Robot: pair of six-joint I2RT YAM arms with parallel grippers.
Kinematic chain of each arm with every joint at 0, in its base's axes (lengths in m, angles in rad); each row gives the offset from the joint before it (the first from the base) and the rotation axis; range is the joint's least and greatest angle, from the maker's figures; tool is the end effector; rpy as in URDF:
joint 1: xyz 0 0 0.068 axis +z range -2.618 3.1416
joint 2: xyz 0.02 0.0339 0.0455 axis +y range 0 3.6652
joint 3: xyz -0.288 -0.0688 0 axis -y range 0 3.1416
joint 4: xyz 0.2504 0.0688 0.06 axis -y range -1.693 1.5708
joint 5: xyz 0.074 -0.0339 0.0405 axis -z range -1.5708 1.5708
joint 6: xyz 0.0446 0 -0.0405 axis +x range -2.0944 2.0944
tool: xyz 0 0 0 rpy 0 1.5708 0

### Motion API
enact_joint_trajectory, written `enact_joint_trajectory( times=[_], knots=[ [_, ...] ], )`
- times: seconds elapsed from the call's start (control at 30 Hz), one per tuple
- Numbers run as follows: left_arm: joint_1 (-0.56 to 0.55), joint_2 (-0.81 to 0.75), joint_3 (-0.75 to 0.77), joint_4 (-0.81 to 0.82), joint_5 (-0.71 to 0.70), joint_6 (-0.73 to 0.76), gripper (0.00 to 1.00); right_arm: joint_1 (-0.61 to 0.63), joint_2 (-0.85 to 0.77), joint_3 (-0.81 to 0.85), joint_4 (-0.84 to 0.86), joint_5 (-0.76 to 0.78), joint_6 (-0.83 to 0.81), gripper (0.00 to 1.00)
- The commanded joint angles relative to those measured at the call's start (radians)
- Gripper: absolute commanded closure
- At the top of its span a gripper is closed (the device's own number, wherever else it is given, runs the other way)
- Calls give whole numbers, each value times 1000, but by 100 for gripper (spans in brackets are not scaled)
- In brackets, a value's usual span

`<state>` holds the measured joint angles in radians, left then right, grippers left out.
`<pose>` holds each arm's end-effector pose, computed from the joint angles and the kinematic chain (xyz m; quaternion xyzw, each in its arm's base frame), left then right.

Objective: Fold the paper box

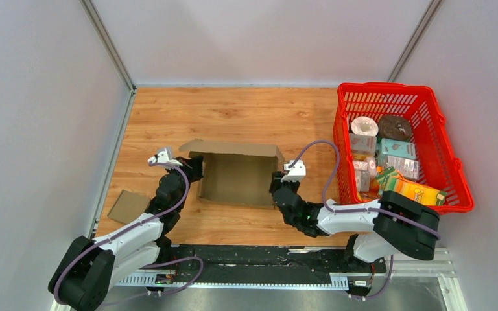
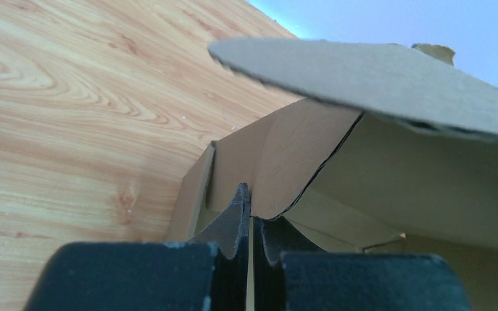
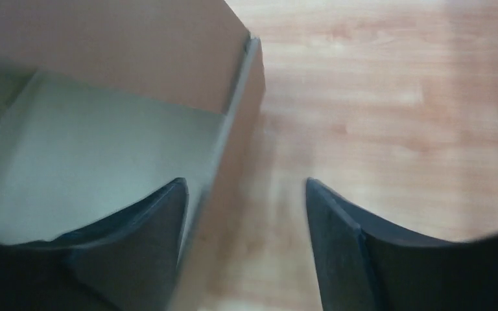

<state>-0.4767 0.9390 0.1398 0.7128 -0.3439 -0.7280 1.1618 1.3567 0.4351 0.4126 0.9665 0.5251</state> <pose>0.1696 -0.0706 0.1982 -0.2057 0.7059 -0.2734 0.6202 0.1310 0.2099 0.1833 -0.0156 0.7989 0.0685 0.5974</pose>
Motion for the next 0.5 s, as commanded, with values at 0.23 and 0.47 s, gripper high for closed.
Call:
enact_joint_trajectory(
  times=[0.23,0.47],
  knots=[
    [-7,26,-49,-191,-10,10,100,113,-514,188,-1202,-466,377,7],
    [-7,-46,-37,-328,5,-51,82,21,-639,573,-1210,-538,60,0]
  ],
)
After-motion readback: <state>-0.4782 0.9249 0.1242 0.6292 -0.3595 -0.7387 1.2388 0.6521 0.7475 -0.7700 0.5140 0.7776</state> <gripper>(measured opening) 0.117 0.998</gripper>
